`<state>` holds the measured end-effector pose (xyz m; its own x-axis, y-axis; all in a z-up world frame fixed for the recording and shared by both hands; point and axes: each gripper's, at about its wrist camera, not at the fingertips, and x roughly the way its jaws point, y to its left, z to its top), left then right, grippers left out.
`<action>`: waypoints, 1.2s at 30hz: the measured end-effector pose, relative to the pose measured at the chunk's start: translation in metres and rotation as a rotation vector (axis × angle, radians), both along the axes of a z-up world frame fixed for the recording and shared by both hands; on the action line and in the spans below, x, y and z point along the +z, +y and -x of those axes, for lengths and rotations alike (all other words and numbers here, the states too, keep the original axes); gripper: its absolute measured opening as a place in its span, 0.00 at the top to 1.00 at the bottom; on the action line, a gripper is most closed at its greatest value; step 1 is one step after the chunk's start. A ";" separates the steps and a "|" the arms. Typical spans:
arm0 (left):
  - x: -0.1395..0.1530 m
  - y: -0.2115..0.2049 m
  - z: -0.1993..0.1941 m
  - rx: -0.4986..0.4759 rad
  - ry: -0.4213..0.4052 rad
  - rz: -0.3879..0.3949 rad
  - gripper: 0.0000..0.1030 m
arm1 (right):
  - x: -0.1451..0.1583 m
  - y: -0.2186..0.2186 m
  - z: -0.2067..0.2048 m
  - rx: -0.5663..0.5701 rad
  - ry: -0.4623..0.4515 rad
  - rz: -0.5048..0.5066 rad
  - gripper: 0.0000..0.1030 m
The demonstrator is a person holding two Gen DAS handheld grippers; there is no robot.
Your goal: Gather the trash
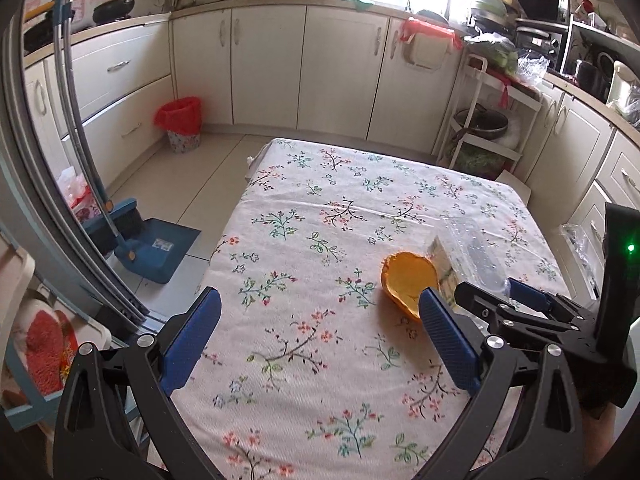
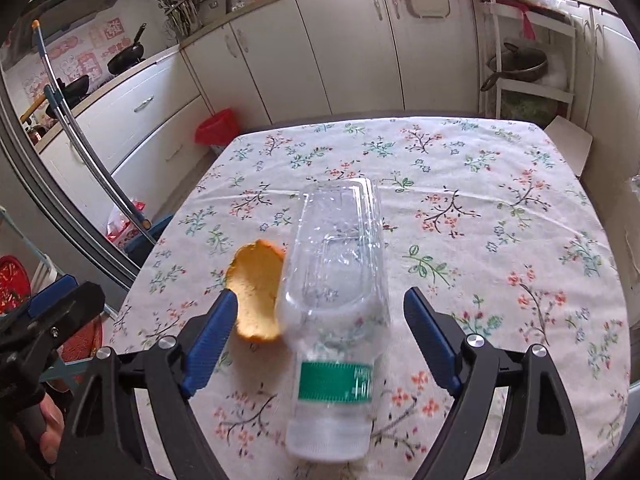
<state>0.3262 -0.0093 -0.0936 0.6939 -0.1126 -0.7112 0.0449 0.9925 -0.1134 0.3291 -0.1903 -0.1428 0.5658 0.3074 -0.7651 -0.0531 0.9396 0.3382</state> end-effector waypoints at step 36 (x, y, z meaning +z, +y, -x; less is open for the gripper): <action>-0.072 -0.083 -0.077 -0.224 0.137 0.022 0.73 | -0.005 -0.076 0.035 0.039 0.089 -0.031 0.44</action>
<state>0.4028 -0.0925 -0.1653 0.5469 -0.2689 -0.7928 0.2461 0.9568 -0.1548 0.2943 -0.2662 -0.1483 0.4835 0.3518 -0.8016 -0.0582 0.9266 0.3716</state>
